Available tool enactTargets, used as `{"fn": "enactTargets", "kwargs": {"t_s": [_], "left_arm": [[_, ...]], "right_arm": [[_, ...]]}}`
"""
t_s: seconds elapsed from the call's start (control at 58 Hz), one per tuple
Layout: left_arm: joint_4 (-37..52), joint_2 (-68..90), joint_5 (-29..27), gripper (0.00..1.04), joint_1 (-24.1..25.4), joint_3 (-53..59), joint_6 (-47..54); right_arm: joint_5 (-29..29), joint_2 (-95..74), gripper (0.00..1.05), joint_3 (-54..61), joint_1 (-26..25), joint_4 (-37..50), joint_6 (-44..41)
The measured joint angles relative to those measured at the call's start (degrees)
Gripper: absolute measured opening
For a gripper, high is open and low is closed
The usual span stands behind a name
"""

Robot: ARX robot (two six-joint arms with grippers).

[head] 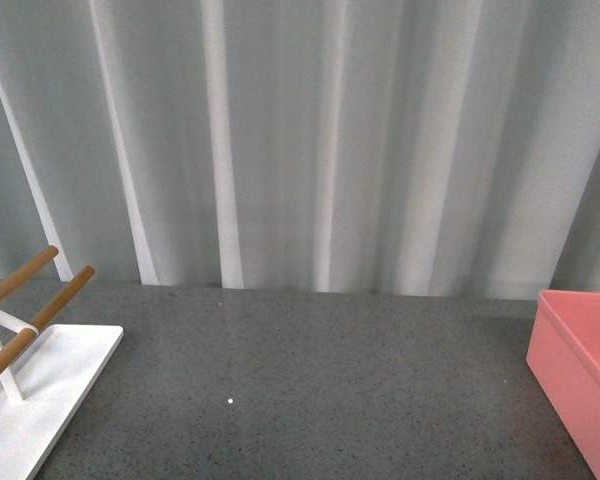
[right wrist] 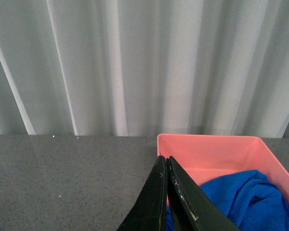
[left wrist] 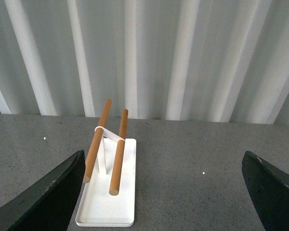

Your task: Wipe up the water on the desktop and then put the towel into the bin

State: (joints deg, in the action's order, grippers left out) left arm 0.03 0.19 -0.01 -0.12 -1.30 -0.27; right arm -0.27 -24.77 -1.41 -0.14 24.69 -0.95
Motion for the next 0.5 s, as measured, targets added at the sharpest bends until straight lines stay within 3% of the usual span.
{"fn": "enactTargets", "kwargs": {"t_s": [0.5], "left_arm": [[0.00, 0.00, 0.00, 0.98, 0.00, 0.00, 0.00]], "right_arm": [[0.04, 11.45, 0.03, 0.04, 0.00, -11.19, 0.26]]}}
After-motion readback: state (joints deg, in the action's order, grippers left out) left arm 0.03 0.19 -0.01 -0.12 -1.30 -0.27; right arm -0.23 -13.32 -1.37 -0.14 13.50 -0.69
